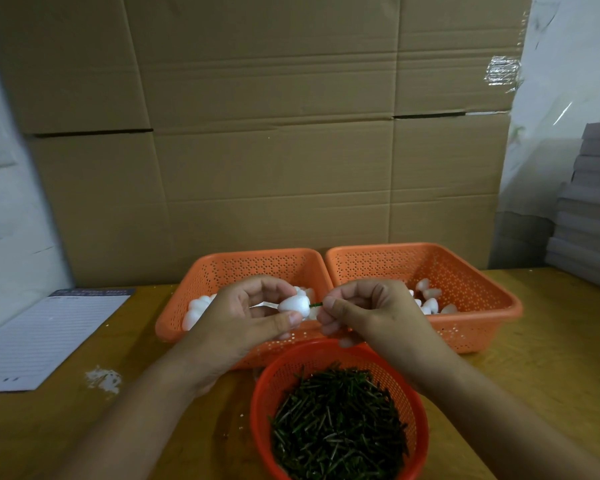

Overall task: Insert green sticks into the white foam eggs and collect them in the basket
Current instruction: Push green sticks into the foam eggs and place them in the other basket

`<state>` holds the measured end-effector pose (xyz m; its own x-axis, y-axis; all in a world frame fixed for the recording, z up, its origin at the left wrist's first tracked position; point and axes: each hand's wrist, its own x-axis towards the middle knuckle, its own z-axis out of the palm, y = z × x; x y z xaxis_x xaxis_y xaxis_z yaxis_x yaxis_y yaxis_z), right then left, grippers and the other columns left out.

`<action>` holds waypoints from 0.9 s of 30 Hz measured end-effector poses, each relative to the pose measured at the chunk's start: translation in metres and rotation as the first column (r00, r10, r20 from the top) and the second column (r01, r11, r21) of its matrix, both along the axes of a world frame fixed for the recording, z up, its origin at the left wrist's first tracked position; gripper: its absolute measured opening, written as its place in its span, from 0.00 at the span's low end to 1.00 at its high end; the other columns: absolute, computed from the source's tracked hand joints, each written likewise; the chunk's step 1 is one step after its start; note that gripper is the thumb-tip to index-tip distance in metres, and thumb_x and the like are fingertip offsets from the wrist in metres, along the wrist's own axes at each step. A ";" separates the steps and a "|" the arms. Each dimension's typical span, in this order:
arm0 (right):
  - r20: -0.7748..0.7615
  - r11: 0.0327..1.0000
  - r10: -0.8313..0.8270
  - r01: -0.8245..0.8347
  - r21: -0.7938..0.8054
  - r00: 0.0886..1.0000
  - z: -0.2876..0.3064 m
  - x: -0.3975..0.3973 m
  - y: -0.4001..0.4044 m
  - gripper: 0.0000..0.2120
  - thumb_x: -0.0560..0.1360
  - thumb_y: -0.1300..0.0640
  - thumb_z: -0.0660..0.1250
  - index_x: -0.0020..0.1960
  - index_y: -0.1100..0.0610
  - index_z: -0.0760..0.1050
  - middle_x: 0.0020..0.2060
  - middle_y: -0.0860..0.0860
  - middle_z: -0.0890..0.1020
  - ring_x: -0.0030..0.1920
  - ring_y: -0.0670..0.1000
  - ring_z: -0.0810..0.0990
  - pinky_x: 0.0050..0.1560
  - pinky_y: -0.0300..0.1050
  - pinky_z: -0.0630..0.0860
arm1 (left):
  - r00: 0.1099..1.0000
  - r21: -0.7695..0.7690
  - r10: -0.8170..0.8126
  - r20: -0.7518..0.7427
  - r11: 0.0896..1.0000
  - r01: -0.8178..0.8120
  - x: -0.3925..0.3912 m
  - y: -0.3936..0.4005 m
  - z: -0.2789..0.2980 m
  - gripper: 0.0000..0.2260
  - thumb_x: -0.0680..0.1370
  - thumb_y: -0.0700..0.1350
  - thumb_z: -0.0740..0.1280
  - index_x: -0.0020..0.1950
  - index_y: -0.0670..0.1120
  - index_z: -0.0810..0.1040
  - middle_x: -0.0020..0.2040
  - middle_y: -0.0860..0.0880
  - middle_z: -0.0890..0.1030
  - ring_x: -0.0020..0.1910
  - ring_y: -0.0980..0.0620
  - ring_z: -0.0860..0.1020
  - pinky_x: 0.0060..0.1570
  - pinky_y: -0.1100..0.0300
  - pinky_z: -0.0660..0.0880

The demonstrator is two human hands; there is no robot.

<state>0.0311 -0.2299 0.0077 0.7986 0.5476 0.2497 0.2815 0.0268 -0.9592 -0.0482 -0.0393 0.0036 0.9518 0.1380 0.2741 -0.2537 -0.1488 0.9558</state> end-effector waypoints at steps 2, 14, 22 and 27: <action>0.016 1.000 -0.006 0.006 -0.014 1.000 0.000 0.000 0.001 0.06 0.79 0.63 0.68 0.46 0.66 0.82 0.37 0.57 0.86 0.36 0.49 0.85 0.33 0.39 0.79 | 1.000 0.010 -0.010 0.001 1.000 0.010 0.000 0.000 0.000 0.09 0.69 0.42 0.76 0.48 0.51 0.84 0.54 0.51 0.86 0.46 0.51 0.85 0.44 0.61 0.81; 0.076 0.999 0.006 -0.003 -0.045 0.997 -0.004 -0.001 0.003 0.06 0.79 0.62 0.68 0.45 0.60 0.82 0.35 0.51 0.86 0.36 0.48 0.85 0.32 0.38 0.78 | 1.000 -0.009 -0.001 0.011 1.000 0.001 0.001 -0.002 -0.003 0.10 0.68 0.43 0.77 0.48 0.49 0.83 0.55 0.48 0.85 0.47 0.50 0.85 0.43 0.61 0.80; 0.056 0.999 -0.007 0.009 -0.036 0.998 -0.005 -0.002 0.004 0.05 0.78 0.63 0.68 0.45 0.61 0.82 0.34 0.53 0.86 0.35 0.48 0.85 0.31 0.38 0.78 | 1.000 -0.008 0.011 0.006 1.000 -0.011 0.001 -0.004 -0.005 0.10 0.67 0.44 0.77 0.48 0.49 0.84 0.55 0.48 0.85 0.47 0.49 0.85 0.43 0.60 0.81; 0.049 0.998 -0.017 0.020 -0.053 0.999 -0.006 -0.004 0.006 0.06 0.79 0.61 0.68 0.47 0.61 0.82 0.35 0.54 0.86 0.35 0.49 0.85 0.31 0.38 0.78 | 1.000 -0.008 0.015 0.006 1.000 -0.015 0.002 -0.002 -0.005 0.10 0.67 0.43 0.78 0.47 0.49 0.84 0.55 0.49 0.85 0.46 0.50 0.85 0.44 0.60 0.81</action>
